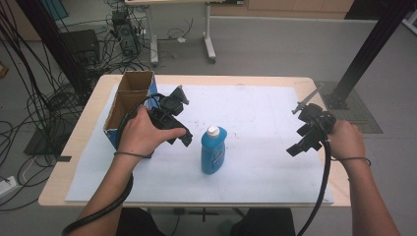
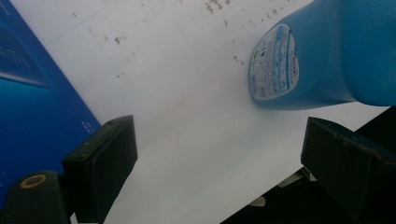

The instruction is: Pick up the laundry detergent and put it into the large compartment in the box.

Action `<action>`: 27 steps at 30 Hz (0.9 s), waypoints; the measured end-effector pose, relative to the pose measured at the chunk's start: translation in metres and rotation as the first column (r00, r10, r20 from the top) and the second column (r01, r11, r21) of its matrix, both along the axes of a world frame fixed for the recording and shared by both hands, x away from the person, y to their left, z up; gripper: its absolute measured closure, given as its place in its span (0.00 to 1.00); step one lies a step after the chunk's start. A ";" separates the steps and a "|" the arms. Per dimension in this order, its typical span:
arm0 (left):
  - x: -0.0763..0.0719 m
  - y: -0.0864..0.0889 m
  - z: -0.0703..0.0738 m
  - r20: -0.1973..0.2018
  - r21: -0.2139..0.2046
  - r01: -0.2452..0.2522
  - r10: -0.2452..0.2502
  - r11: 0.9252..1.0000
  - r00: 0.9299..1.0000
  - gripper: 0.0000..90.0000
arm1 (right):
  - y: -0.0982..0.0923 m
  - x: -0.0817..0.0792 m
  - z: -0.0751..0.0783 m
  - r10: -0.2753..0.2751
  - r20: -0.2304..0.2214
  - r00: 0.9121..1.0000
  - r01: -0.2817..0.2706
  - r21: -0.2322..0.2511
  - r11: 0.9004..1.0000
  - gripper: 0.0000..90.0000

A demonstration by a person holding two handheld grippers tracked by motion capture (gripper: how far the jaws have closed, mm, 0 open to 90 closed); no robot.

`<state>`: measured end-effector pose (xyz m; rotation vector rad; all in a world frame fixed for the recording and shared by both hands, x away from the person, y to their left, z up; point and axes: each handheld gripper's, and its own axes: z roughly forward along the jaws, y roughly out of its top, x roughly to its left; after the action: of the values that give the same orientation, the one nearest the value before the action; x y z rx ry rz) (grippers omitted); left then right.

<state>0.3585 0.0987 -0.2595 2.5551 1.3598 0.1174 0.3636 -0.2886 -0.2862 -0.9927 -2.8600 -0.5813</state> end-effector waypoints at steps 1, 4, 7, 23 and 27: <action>0.000 0.000 0.000 0.001 0.002 -0.001 0.001 1.000 1.000 0.12 | 0.000 0.000 0.000 -0.001 0.000 1.000 0.001 0.000 1.000 0.04; 0.000 -0.001 0.000 0.002 -0.001 0.000 0.000 1.000 1.000 0.12 | -0.002 0.000 0.000 -0.001 0.003 1.000 0.000 0.002 1.000 0.04; -0.001 -0.001 -0.002 -0.001 -0.002 -0.001 0.001 1.000 1.000 0.12 | -0.002 0.000 -0.001 -0.007 -0.004 1.000 0.007 0.019 1.000 0.04; -0.002 0.009 0.003 0.005 -0.001 -0.010 0.010 1.000 1.000 0.12 | 0.003 0.003 -0.001 0.004 0.001 1.000 -0.004 0.023 1.000 0.04; -0.004 0.008 0.006 0.004 -0.001 -0.004 0.004 1.000 1.000 0.12 | 0.004 0.004 0.000 0.001 -0.001 1.000 -0.001 0.020 1.000 0.04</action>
<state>0.3548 0.1072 -0.2540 2.5502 1.3635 0.1222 0.3674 -0.2850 -0.2863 -0.9883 -2.8481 -0.6081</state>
